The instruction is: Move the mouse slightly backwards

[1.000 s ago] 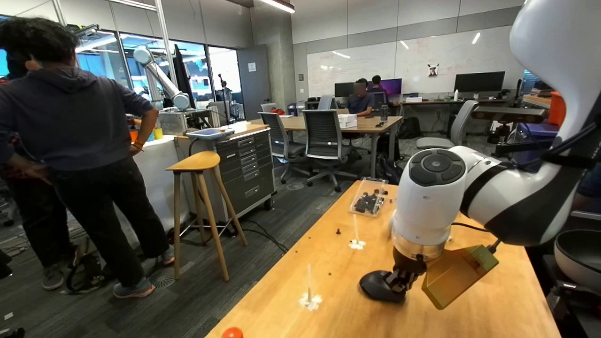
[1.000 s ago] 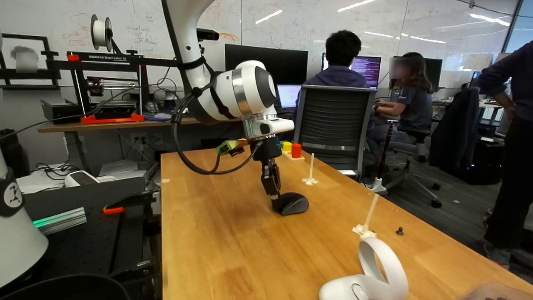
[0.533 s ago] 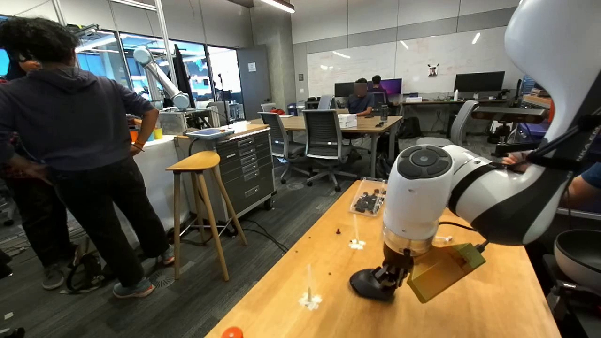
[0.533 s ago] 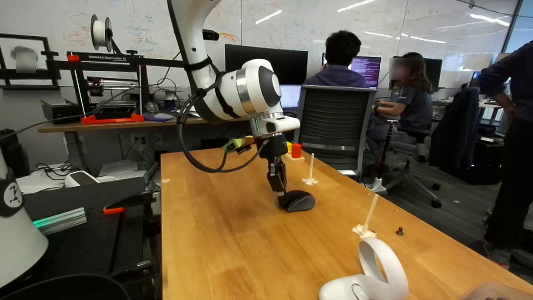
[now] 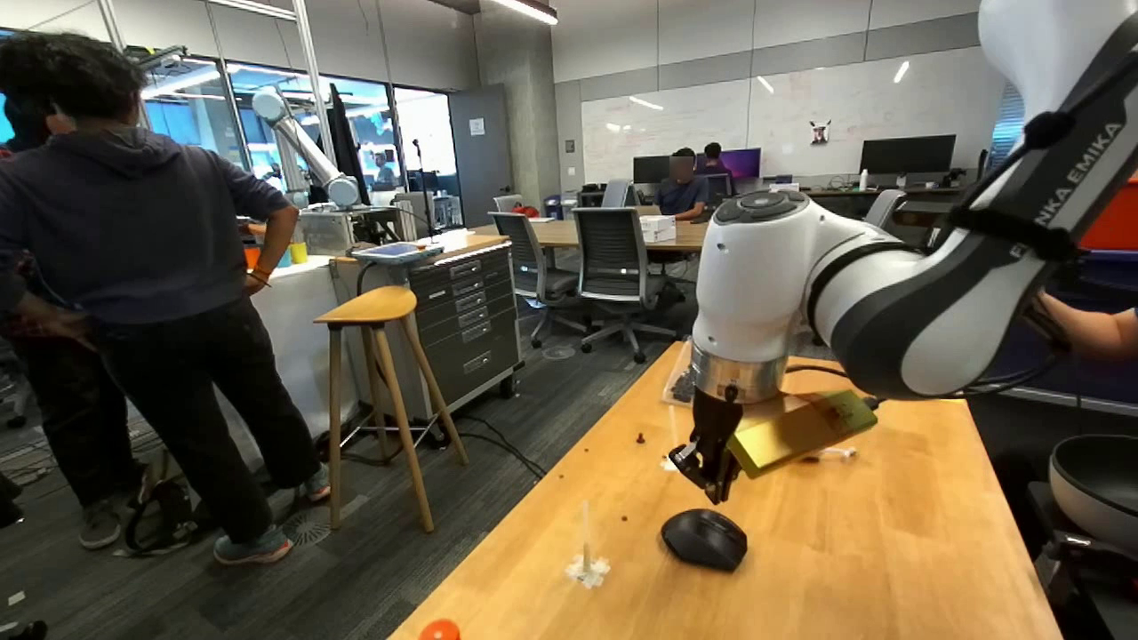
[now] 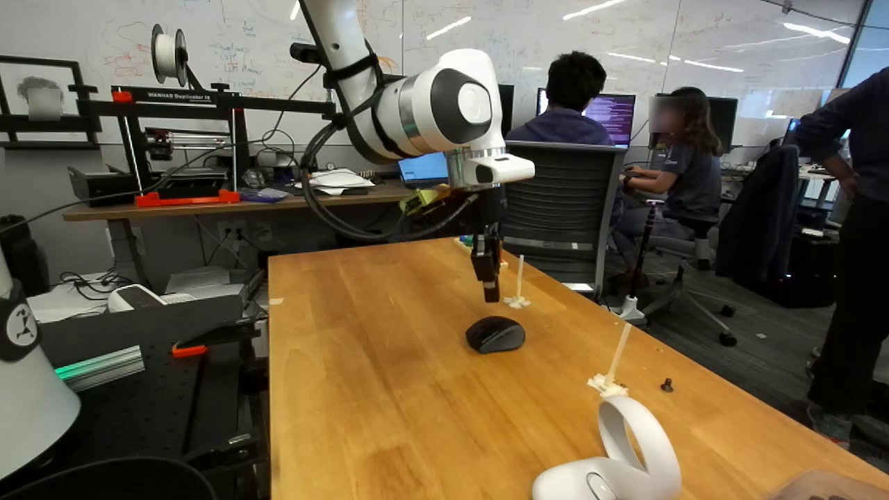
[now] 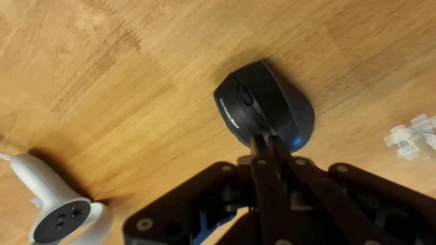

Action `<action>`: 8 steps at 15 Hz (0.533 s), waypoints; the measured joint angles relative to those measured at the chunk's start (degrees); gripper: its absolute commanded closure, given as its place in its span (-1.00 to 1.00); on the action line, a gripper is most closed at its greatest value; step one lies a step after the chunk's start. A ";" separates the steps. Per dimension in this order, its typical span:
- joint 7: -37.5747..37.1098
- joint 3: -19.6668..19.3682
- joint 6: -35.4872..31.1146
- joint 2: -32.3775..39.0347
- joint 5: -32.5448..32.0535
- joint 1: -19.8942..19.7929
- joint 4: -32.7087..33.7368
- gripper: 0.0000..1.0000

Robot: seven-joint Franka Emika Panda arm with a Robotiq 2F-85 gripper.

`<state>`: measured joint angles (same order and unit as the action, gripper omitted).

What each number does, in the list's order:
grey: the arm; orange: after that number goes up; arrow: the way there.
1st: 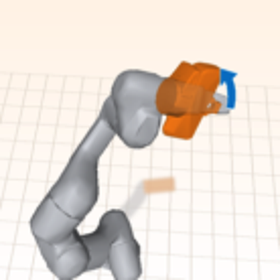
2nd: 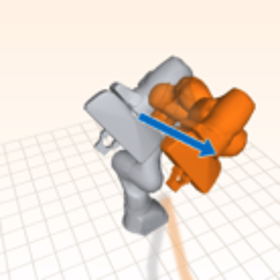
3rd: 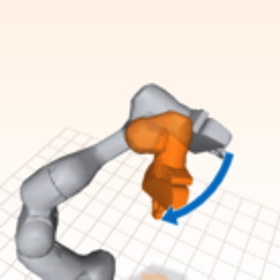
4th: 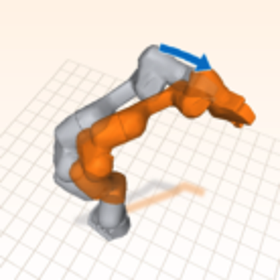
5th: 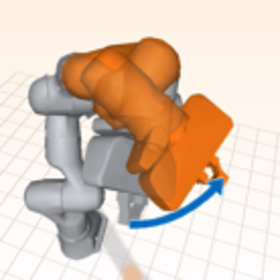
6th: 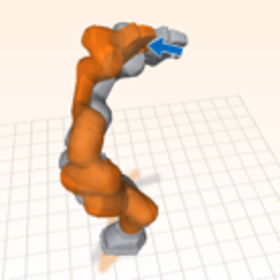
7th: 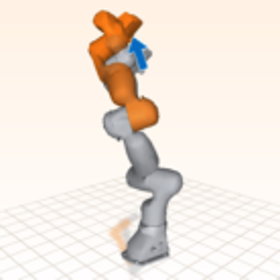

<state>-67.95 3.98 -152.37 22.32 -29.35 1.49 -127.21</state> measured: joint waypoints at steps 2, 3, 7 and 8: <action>8.16 0.07 1.19 -1.88 7.48 -0.03 0.04 0.76; 12.48 0.25 2.42 -2.87 11.24 -0.05 0.06 0.76; 27.62 0.80 10.06 -6.84 24.22 -0.02 0.19 0.75; 30.10 0.77 12.27 -7.84 25.92 -0.01 0.30 0.75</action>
<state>-37.84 4.75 -140.10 14.49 -3.43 1.48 -126.91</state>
